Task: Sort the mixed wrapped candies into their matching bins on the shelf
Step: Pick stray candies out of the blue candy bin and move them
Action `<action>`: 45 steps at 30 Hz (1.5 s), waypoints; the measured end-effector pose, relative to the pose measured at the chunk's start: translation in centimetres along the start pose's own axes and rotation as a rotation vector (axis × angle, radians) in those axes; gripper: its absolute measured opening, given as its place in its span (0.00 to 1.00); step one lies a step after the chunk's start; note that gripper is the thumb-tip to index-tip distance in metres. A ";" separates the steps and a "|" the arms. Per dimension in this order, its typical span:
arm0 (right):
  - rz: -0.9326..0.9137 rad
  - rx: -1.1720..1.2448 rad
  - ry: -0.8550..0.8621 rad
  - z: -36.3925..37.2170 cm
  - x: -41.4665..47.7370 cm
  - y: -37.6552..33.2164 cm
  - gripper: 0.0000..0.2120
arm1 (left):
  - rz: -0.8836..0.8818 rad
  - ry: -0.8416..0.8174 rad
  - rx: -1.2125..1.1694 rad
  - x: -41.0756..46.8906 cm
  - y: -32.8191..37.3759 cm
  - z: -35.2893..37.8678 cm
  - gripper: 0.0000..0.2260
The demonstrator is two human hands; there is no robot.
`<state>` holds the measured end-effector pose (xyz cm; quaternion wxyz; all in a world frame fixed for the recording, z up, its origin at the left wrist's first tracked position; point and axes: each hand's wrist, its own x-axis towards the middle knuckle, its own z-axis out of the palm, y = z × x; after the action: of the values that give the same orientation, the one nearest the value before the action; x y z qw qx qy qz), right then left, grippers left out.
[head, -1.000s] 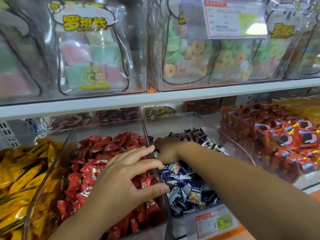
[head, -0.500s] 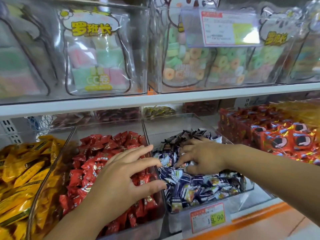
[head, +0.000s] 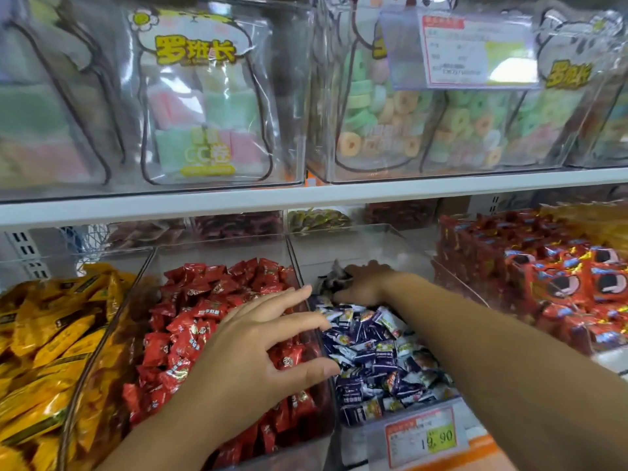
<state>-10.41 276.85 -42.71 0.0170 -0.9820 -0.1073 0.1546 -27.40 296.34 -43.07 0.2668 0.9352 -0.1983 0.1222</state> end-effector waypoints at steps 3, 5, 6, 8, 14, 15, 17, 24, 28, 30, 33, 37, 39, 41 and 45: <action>-0.189 0.196 0.011 0.3 0.3 -1.4 0.26 | 0.003 0.000 -0.007 0.0 0.0 -0.1 0.26; -0.305 0.265 -0.029 -0.5 -0.3 -1.6 0.24 | 0.008 0.002 -0.013 -0.1 -0.1 -0.1 0.25; -0.345 0.287 -0.065 -1.4 -0.9 -1.4 0.25 | 0.010 0.002 -0.014 0.0 -0.2 -0.1 0.25; -0.417 0.315 -0.133 -3.5 -1.7 -0.3 0.22 | 0.007 0.001 -0.014 0.0 -0.2 -0.2 0.25; -0.195 0.388 -0.117 -5.8 -1.6 3.3 0.12 | 0.006 -0.012 0.016 -0.1 -0.2 -0.1 0.26; -0.166 0.307 -0.111 -5.1 -1.3 3.3 0.15 | 0.004 -0.011 0.015 -0.1 -0.1 -0.1 0.26; -0.115 0.260 -0.115 -3.4 -0.5 2.9 0.32 | -0.001 -0.016 0.022 -0.1 0.0 -0.1 0.27; -0.195 0.277 -0.176 -0.3 0.9 -0.4 0.37 | 0.003 -0.015 0.003 0.1 -0.1 -0.1 0.26; -0.262 0.271 -0.058 -1.0 0.0 0.0 0.29 | 0.011 -0.012 0.007 0.1 -0.1 -0.1 0.26; -0.284 0.285 -0.019 -1.4 -0.6 0.4 0.24 | 0.014 -0.005 0.004 0.0 -0.1 -0.1 0.26; -0.272 0.283 0.024 -2.4 -1.6 1.4 0.18 | 0.015 -0.001 0.002 -0.1 -0.2 0.0 0.26; -0.306 0.428 0.050 -2.5 -2.6 0.6 0.18 | 0.009 0.002 -0.002 -0.1 -0.1 0.0 0.25; -0.311 0.425 0.024 -1.6 -2.4 -0.6 0.18 | 0.011 0.003 -0.008 0.0 -0.1 0.0 0.24; -0.298 0.403 0.052 -0.8 -2.1 -1.4 0.16 | 0.011 0.002 -0.014 0.0 -0.1 0.0 0.24; -0.265 0.375 0.220 -1.5 -2.5 -0.8 0.08 | 0.005 -0.002 -0.009 0.0 -0.1 -0.1 0.24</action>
<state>-12.43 277.08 -40.43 0.2305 -0.9499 -0.2023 0.0604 -27.43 296.44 -43.06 0.2704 0.9336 -0.2015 0.1210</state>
